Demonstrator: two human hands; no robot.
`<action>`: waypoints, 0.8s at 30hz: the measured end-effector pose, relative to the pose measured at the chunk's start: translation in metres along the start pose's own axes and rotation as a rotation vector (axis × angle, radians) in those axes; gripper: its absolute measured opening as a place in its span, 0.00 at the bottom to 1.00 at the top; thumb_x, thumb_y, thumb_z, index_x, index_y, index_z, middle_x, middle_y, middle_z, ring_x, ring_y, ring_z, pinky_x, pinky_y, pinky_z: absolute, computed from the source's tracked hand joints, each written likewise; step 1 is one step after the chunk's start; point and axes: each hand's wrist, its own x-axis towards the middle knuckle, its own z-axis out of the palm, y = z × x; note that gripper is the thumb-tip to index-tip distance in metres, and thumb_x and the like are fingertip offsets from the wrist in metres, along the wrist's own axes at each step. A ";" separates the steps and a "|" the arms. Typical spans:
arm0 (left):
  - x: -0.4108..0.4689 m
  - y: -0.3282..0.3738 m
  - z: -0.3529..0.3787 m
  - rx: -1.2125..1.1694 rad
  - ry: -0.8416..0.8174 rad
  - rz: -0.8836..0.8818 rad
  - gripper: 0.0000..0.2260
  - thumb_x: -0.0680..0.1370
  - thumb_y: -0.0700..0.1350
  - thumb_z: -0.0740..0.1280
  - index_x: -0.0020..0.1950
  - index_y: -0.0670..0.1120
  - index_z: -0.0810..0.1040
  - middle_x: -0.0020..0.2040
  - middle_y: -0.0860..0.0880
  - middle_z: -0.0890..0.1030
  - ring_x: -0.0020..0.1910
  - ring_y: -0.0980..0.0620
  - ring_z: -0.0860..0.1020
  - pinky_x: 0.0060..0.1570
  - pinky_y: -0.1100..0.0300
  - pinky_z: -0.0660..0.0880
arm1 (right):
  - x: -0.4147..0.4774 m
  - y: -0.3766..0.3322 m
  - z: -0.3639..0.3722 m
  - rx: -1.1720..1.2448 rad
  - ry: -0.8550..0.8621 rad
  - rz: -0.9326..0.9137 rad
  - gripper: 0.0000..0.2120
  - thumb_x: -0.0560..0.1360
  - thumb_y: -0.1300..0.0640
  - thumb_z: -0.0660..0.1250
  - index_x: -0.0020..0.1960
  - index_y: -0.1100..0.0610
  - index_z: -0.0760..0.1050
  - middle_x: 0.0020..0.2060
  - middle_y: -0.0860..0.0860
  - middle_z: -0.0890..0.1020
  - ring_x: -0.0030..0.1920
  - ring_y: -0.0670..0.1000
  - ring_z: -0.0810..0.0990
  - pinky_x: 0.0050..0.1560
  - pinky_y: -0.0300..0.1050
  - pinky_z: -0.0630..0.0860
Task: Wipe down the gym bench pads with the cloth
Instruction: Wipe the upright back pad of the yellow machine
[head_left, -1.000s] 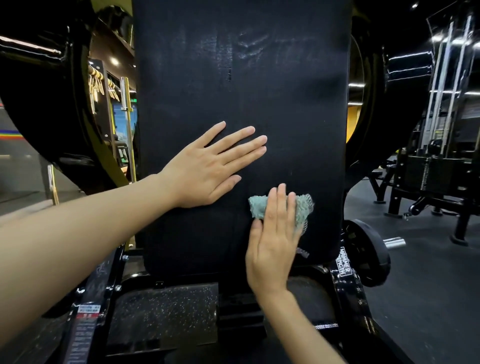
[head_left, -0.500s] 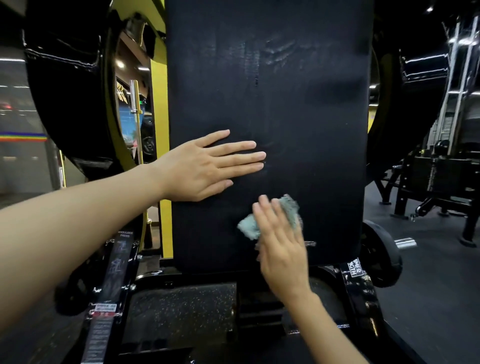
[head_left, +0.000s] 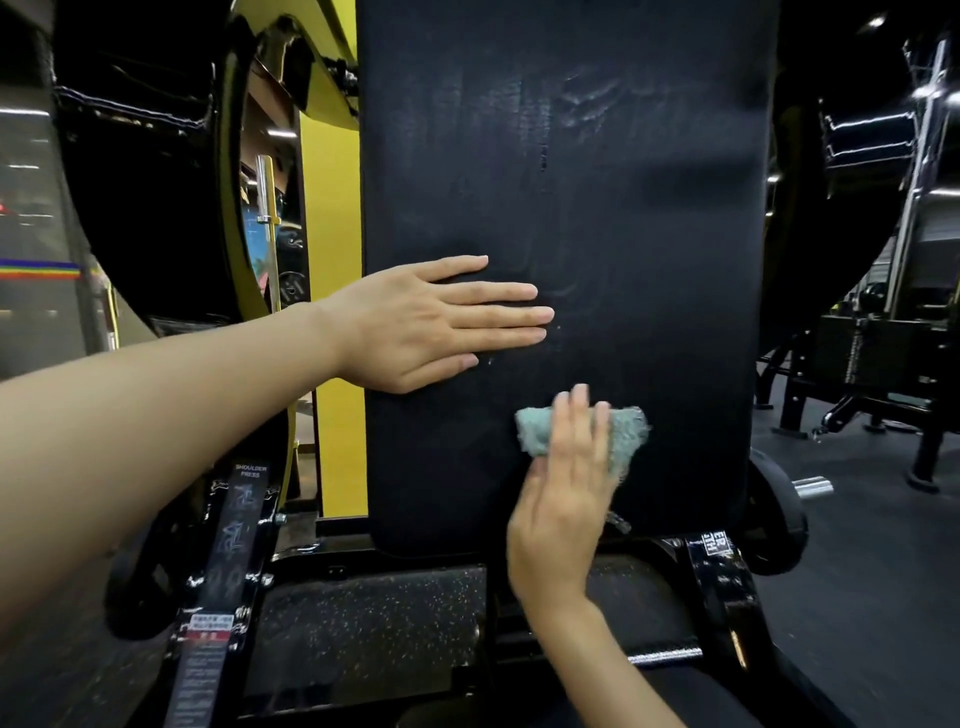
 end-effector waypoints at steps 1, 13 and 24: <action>0.000 0.000 0.000 -0.004 0.006 0.000 0.25 0.84 0.50 0.45 0.81 0.50 0.51 0.81 0.53 0.52 0.80 0.52 0.49 0.78 0.47 0.47 | -0.005 -0.008 0.004 -0.007 -0.024 -0.047 0.24 0.81 0.62 0.53 0.77 0.60 0.61 0.78 0.53 0.62 0.79 0.53 0.53 0.75 0.59 0.58; 0.000 -0.004 -0.001 -0.011 0.022 -0.019 0.24 0.84 0.49 0.47 0.81 0.50 0.53 0.81 0.53 0.53 0.80 0.52 0.50 0.78 0.46 0.49 | 0.011 -0.030 0.011 0.014 -0.315 -0.623 0.28 0.77 0.65 0.60 0.76 0.56 0.64 0.76 0.50 0.65 0.78 0.49 0.59 0.72 0.56 0.65; -0.002 -0.022 -0.007 -0.001 -0.025 0.015 0.25 0.84 0.50 0.45 0.81 0.50 0.51 0.81 0.53 0.52 0.80 0.53 0.49 0.78 0.46 0.47 | 0.068 0.015 -0.014 -0.057 -0.034 -0.178 0.25 0.79 0.66 0.54 0.77 0.60 0.63 0.77 0.52 0.64 0.79 0.52 0.56 0.75 0.52 0.59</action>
